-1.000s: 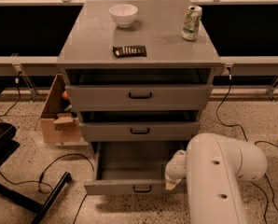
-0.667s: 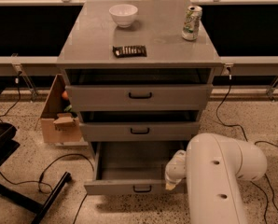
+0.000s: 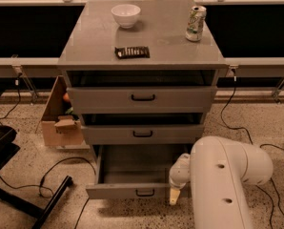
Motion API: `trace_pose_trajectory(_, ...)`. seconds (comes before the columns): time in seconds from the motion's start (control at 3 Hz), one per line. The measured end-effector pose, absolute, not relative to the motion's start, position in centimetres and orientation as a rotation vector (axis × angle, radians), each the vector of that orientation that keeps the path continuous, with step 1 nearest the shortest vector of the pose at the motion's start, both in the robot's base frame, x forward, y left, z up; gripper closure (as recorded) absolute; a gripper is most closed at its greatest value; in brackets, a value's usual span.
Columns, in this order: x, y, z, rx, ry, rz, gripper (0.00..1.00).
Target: Open bottom drawer
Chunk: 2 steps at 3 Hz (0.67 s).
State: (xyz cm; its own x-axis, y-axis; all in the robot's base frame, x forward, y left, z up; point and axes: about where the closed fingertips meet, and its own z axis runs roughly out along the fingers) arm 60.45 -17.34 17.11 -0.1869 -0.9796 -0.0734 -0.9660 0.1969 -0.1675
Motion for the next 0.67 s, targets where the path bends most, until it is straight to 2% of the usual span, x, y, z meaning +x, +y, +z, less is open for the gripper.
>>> trace_pose_trajectory(0.33, 60.1, -17.3, 16.9, -1.893, 2.307, -0.122, 0.01)
trace_pose_trajectory(0.67, 55.1, -16.9, 16.3, -1.947, 2.377, -0.095, 0.23)
